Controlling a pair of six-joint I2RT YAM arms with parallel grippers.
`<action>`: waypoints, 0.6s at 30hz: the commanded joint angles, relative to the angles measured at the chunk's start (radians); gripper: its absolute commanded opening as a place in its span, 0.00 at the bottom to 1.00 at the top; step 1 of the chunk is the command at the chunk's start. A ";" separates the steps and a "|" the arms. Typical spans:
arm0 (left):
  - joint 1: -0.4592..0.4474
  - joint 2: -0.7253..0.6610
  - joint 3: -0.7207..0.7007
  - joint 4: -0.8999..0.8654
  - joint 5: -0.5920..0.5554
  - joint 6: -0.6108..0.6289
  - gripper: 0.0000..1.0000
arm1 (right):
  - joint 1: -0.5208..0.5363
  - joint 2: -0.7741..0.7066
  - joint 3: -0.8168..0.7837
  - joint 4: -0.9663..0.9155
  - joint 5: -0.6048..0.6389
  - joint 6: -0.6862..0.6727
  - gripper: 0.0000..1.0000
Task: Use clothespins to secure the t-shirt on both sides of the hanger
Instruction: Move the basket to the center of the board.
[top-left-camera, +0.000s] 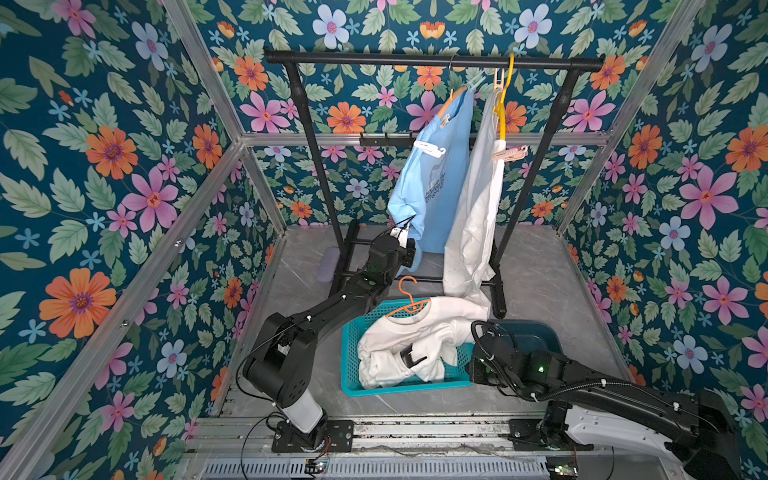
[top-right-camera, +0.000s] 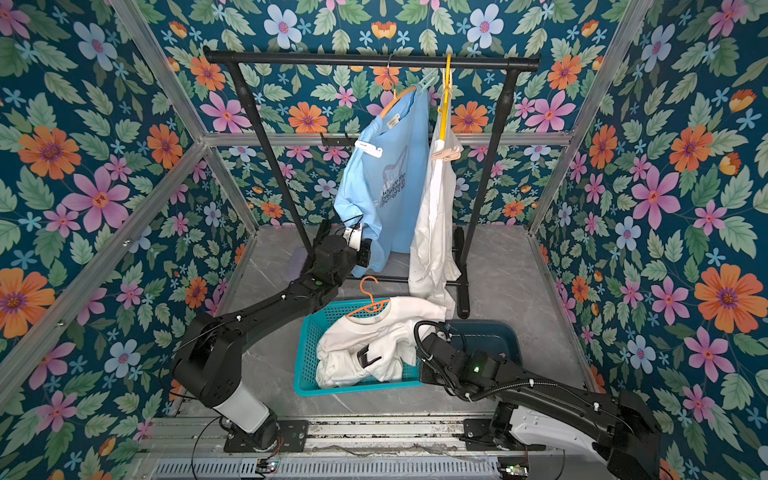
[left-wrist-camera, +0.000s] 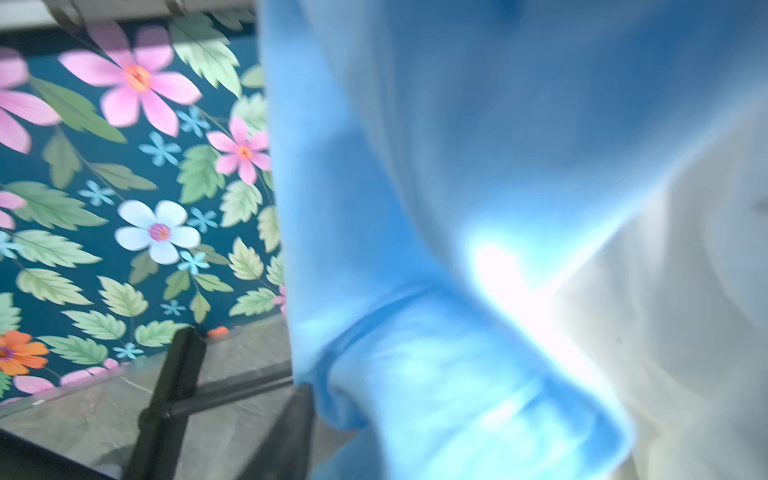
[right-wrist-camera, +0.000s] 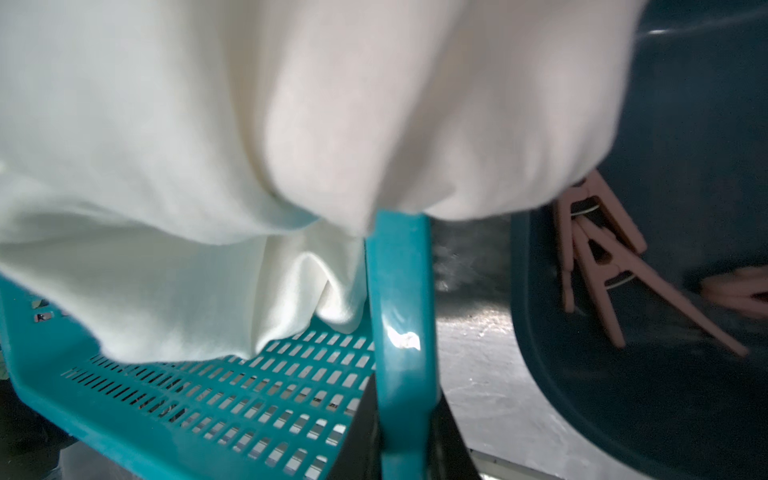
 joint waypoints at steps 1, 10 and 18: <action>0.004 -0.031 -0.016 -0.043 0.067 -0.013 0.75 | 0.001 -0.004 -0.001 -0.020 0.016 0.025 0.01; 0.003 -0.216 -0.109 -0.154 0.231 0.017 1.00 | 0.001 -0.001 -0.004 -0.001 0.014 0.023 0.05; 0.003 -0.392 -0.175 -0.301 0.244 0.019 1.00 | 0.001 -0.007 -0.001 0.007 0.025 0.022 0.31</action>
